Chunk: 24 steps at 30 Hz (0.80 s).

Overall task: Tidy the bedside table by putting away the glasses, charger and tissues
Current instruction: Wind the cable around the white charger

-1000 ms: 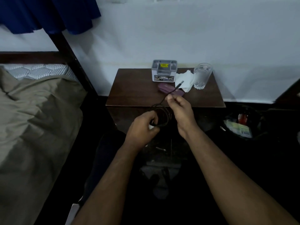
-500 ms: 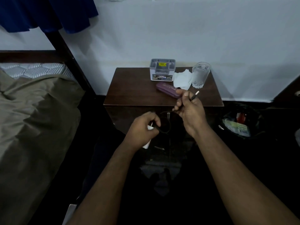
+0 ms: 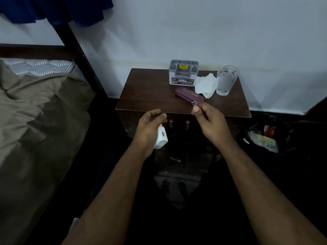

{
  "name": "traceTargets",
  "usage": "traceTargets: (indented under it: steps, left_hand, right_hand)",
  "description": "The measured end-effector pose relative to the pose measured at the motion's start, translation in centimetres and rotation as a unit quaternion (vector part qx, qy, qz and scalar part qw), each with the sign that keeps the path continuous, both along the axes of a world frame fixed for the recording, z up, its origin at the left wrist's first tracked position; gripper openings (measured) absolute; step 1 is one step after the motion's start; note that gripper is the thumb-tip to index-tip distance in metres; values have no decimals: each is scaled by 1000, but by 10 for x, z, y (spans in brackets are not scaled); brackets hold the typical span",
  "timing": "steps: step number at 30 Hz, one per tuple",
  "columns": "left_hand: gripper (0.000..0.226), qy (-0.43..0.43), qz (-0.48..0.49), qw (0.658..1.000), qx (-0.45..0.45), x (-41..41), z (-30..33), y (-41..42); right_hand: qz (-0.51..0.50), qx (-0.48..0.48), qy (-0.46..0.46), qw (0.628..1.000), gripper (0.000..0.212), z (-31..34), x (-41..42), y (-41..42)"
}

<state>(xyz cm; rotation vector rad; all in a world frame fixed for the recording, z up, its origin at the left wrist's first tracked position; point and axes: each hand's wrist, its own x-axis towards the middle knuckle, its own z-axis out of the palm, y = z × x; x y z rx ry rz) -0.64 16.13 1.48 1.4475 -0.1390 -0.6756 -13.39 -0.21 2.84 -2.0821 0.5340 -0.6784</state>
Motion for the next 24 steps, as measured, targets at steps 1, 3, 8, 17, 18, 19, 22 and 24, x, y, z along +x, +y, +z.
traceTargets:
  steps: [1, 3, 8, 17, 18, 19, 22, 24]
  left_hand:
    - [10, 24, 17, 1000, -4, 1, 0, 2]
    - [27, 50, 49, 997, -12, 4, -1, 2]
    - [41, 13, 94, 995, 13, 0, -2, -2]
    - [34, 156, 29, 987, 6, -6, 2, -4]
    - [29, 151, 14, 988, -5, -7, 2, -4]
    - [29, 150, 4, 989, -18, -8, 2, -2]
    - [40, 123, -15, 992, -33, -11, 6, 0]
    - [44, 102, -30, 993, -47, -14, 8, 1]
  right_hand:
    - [9, 10, 13, 1000, 24, 0, -1, -1]
    - [44, 28, 32, 998, 23, 0, -3, 1]
    - [152, 7, 87, 985, 22, -7, -4, 14]
    - [177, 86, 46, 979, 13, -4, -7, 25]
    - [178, 85, 43, 979, 13, -4, -7, 26]
    - [178, 82, 41, 980, 13, -4, -7, 26]
    - [161, 74, 43, 983, 16, -6, -6, 26]
    - [148, 73, 52, 985, 16, -6, -5, 27]
